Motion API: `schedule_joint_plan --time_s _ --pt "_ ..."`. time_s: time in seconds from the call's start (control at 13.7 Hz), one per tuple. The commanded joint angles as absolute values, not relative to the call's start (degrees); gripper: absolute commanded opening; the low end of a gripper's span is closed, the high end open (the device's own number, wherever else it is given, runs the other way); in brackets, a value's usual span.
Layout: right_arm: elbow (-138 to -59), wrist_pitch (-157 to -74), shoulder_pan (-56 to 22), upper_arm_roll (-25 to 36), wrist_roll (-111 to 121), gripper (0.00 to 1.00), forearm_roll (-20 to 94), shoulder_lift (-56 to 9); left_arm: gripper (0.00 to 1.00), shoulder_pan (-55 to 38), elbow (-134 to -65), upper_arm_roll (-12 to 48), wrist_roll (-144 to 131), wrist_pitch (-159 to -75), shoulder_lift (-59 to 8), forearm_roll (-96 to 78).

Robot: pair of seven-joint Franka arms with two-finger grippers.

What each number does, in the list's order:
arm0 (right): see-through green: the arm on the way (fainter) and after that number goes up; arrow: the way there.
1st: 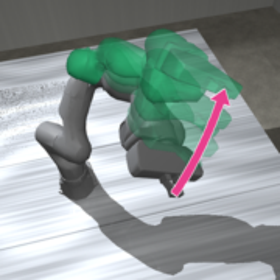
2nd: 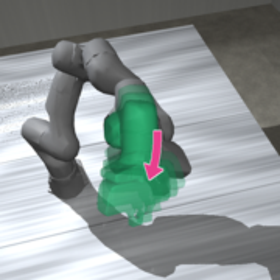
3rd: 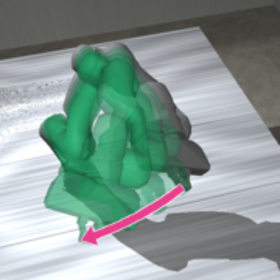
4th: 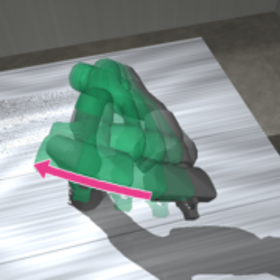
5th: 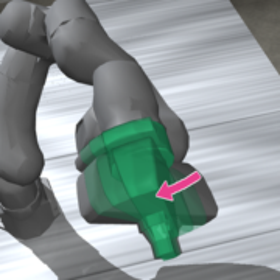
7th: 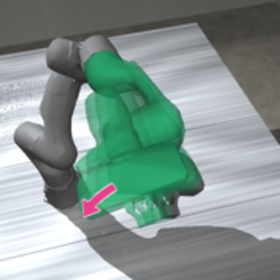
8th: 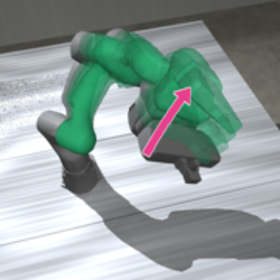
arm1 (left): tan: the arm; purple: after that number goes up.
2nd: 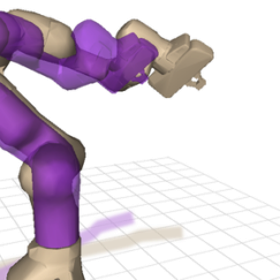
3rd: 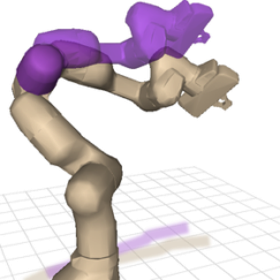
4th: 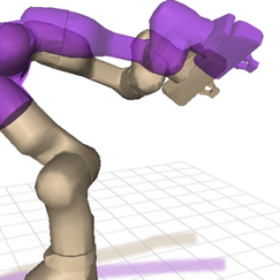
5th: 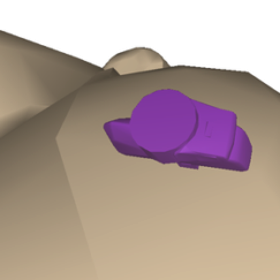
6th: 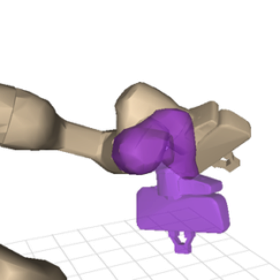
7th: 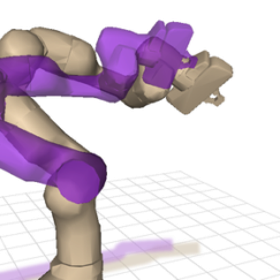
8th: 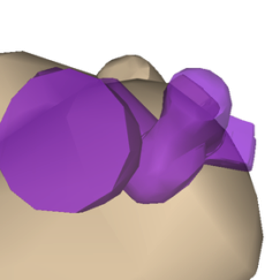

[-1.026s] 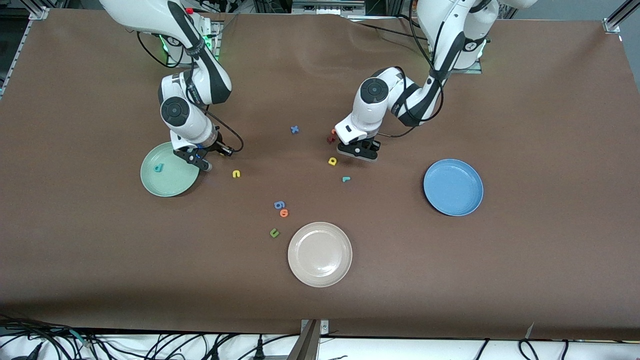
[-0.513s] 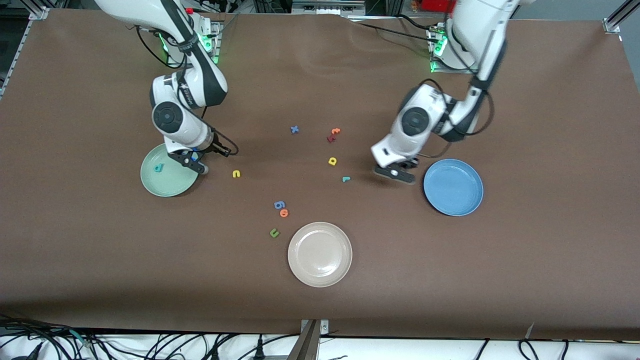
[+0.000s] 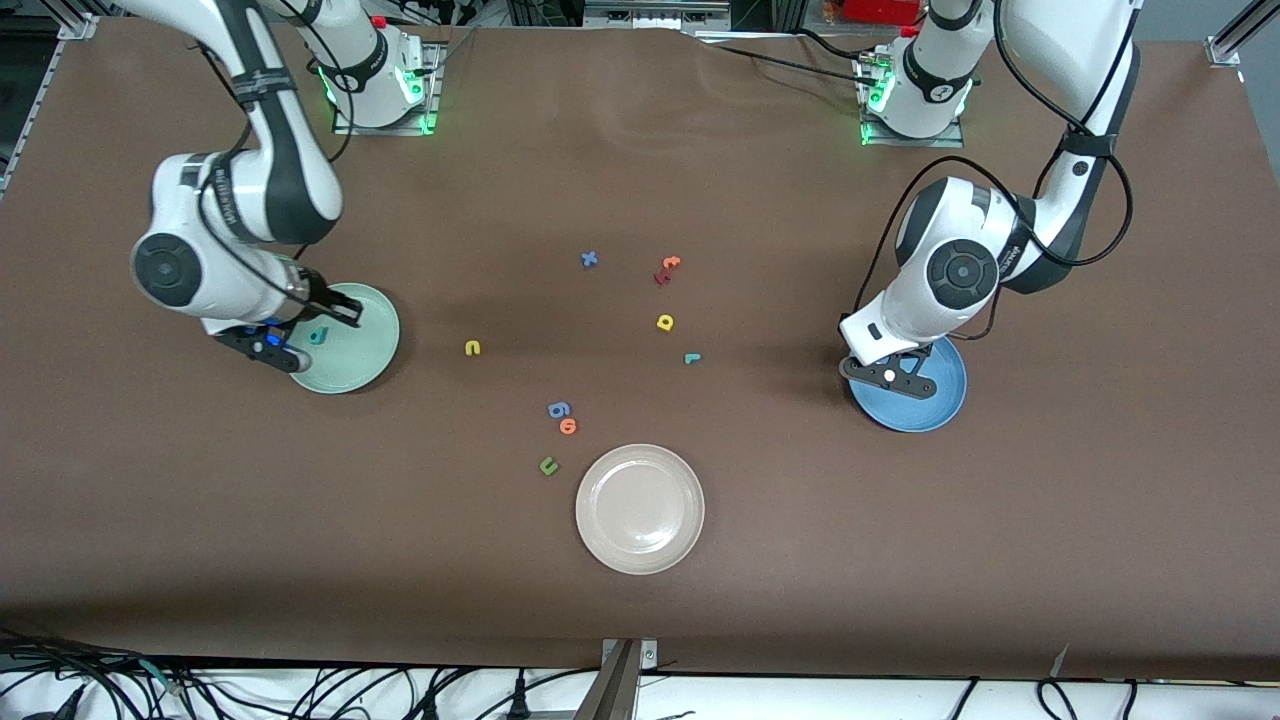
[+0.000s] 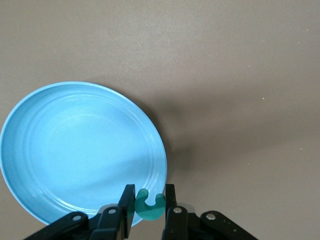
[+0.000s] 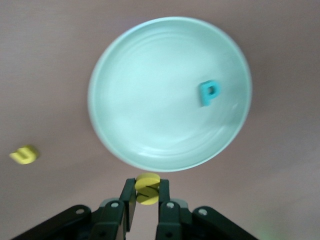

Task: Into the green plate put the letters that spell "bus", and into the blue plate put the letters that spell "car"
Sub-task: 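Drop the c into the blue plate while the right drops s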

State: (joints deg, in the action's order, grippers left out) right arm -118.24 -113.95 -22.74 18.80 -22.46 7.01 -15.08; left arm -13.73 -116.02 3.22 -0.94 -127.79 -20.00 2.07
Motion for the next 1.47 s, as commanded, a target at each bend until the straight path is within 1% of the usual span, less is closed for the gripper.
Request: schedule_joint_plan --time_s 0.0,0.07,0.15,0.22,0.29,0.37,0.59,0.66,0.73,0.81,0.88,1.03,1.25,1.39 --pt "-119.1 -114.4 -22.3 19.9 -18.2 0.09 7.4 -19.0 0.03 -10.8 -114.3 3.8 2.4 -127.1 -21.6 1.8" --pt "-119.3 -115.0 -21.9 19.8 -17.8 0.09 7.5 -20.1 0.16 -10.8 -113.6 3.6 2.4 -127.1 -22.3 1.9" --pt "-119.6 -116.0 -21.7 19.8 -16.9 0.09 7.5 -21.2 0.24 -10.3 -112.9 3.5 2.5 -127.1 -22.8 3.1" --pt "-119.9 -117.1 -21.3 19.9 -15.2 0.09 7.6 -22.3 0.37 -9.0 -112.6 3.6 2.8 -127.1 -23.1 4.4" --pt "-120.1 -118.0 -20.1 19.8 -14.0 0.09 7.6 -23.3 0.81 -8.4 -111.5 3.7 3.4 -127.1 -23.9 5.0" --pt "-120.1 -118.1 -19.8 19.8 -13.5 0.1 7.6 -23.9 0.99 -8.4 -110.1 3.7 4.9 -126.9 -24.7 4.9" --pt "-120.6 -118.3 -19.8 19.8 -13.4 0.12 7.6 -24.8 1.0 -7.7 -108.1 3.9 6.1 -126.7 -25.0 3.8" --pt "-120.6 -118.4 -19.8 19.8 -13.4 0.19 7.6 -24.9 1.0 -8.3 -107.9 4.2 3.9 -126.7 -25.0 1.9" --pt "-120.5 -118.4 -19.8 19.8 -13.4 0.45 7.6 -24.9 1.0 -10.1 -107.4 5.1 -0.6 -126.8 -25.2 0.5" --pt "-120.6 -118.4 -19.8 19.8 -13.4 0.79 7.6 -24.8 1.0 -12.5 -106.4 5.1 -5.5 -126.8 -26.4 0.1" --pt "-120.5 -118.3 -19.8 19.8 -13.5 0.98 7.6 -24.7 1.0 -14.2 -105.6 5.2 -9.7 -126.8 -27.2 -0.1" --pt "-120.2 -117.8 -19.8 19.7 -13.5 0.99 7.6 -24.2 1.0 -17.4 -104.2 5.4 -17.3 -127.1 -28.6 -1.8" --pt "-119.0 -116.3 -20.7 19.2 -15.2 0.99 7.6 -20.1 1.0 -23.2 -100.9 5.4 -31.9 -127.9 -31.6 -6.1" --pt "-117.5 -115.6 -20.8 17.1 -18.1 0.99 7.6 -18.6 1.0 -26.7 -100.5 5.4 -39.9 -132.2 -33.6 -6.4"
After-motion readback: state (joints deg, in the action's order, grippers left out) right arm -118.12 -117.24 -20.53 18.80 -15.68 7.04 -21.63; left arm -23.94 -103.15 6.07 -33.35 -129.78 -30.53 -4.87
